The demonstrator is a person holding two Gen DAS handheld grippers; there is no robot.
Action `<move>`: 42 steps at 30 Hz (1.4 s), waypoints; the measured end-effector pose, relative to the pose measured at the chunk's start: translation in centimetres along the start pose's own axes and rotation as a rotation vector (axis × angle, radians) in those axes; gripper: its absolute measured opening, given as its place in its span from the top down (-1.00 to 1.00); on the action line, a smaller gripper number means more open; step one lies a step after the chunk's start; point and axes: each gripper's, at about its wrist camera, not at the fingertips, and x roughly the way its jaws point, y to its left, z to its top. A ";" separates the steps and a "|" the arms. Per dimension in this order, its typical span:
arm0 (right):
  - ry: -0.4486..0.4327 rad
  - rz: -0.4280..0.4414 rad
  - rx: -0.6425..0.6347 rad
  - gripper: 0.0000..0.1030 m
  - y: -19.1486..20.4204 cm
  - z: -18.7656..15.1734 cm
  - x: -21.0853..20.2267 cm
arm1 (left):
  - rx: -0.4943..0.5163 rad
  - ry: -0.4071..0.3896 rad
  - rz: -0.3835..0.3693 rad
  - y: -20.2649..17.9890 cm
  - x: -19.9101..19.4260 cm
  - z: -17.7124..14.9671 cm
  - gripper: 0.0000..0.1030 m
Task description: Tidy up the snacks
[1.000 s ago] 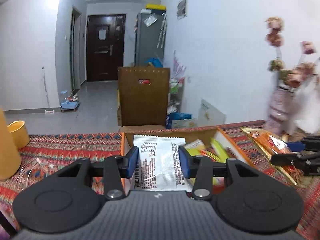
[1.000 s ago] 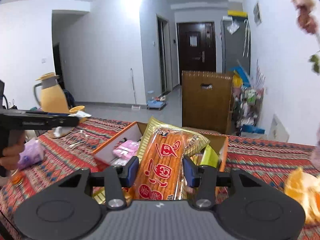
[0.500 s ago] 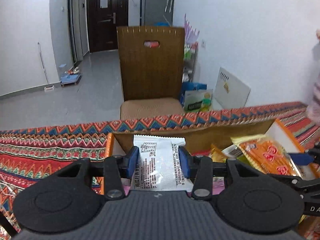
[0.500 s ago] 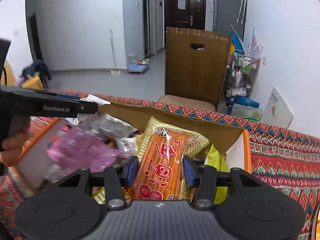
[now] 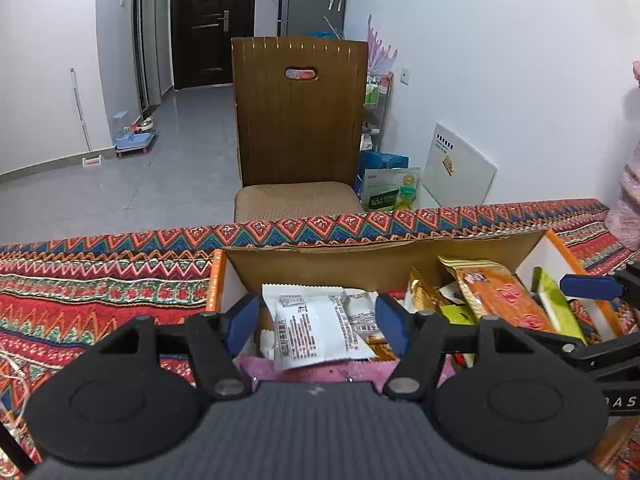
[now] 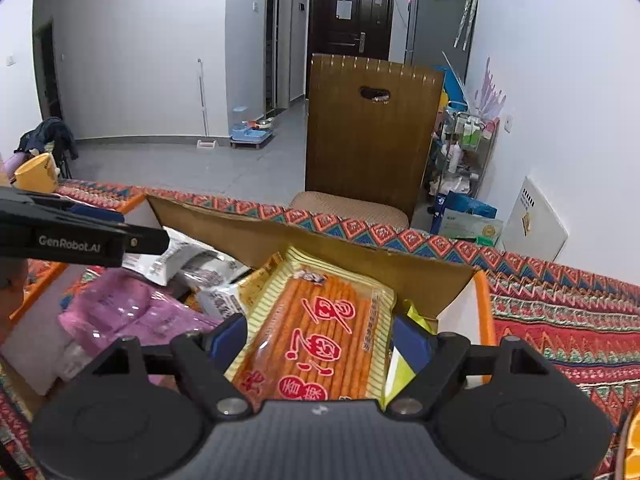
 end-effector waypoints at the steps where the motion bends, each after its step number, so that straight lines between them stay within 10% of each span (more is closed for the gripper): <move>1: -0.004 -0.002 -0.004 -0.54 0.0 0.3 -0.6 | -0.002 -0.001 0.001 0.0 -0.7 0.1 -0.39; 20: -0.242 0.042 0.072 -0.90 -1.4 1.6 -28.1 | 0.082 -0.276 0.019 -4.9 -31.9 -0.9 -1.00; 42: -0.504 0.023 -0.075 -1.00 3.2 -24.6 -57.4 | 0.112 -0.506 0.115 -8.9 -58.9 -29.5 -1.00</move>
